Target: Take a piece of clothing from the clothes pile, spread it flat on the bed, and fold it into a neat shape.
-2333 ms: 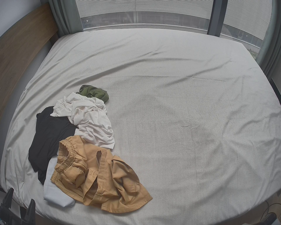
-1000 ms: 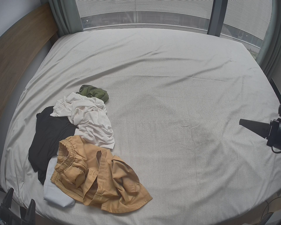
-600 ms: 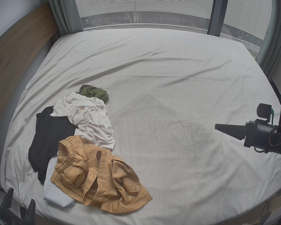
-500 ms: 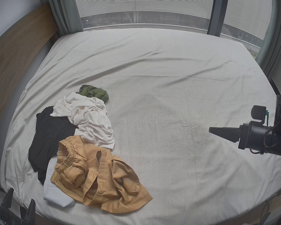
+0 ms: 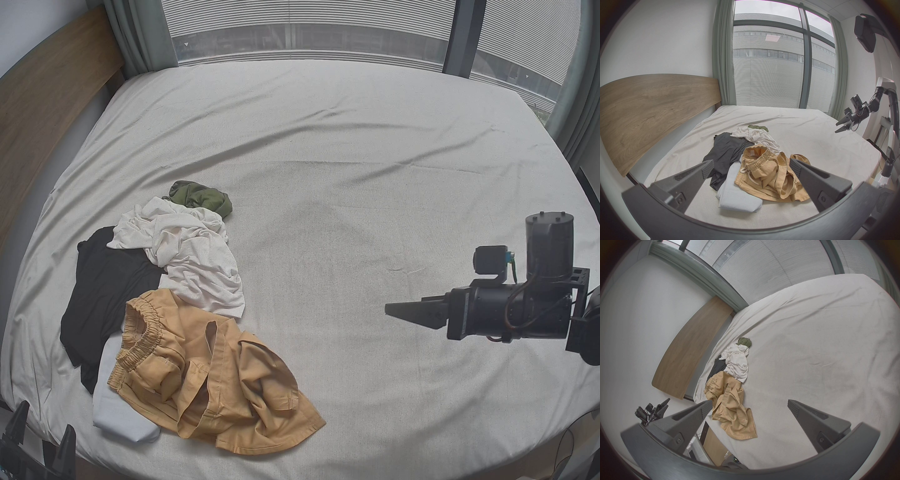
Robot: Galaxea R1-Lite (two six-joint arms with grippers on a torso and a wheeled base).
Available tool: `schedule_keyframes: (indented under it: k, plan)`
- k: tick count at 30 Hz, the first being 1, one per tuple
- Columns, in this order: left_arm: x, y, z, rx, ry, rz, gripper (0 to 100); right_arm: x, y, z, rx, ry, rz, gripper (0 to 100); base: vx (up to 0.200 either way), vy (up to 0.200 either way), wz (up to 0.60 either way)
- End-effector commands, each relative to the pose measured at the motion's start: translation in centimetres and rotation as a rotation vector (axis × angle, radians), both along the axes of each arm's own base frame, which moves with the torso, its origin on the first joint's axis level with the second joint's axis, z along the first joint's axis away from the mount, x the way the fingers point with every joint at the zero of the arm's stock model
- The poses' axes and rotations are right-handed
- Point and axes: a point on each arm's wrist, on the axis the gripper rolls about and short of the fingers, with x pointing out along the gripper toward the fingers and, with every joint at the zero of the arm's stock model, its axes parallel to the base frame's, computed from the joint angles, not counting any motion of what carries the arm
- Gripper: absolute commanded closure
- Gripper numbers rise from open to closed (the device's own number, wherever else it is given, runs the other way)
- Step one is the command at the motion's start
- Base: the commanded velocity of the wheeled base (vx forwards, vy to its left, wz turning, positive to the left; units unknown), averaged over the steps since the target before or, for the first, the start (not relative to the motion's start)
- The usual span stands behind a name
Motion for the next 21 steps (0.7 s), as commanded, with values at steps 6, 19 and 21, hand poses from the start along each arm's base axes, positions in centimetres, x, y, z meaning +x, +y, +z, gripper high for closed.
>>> schedule_keyframes:
  k: [6,19,21]
  plan:
    - [0.0,0.0,-0.5,0.0,0.005,0.0,0,1.7,2.8,-2.4,-0.047,0.064,0.056,0,0.0,0.0,0.0]
    - [0.0,0.0,-0.5,0.001,0.004,0.0,0,2.9,5.9,-6.2,-0.077,0.099,0.117,0,0.0,0.0,0.0]
    - [0.0,0.0,-0.5,0.0,0.005,0.0,0,2.9,6.5,-6.8,-0.089,0.112,0.133,0,0.0,0.0,0.0]
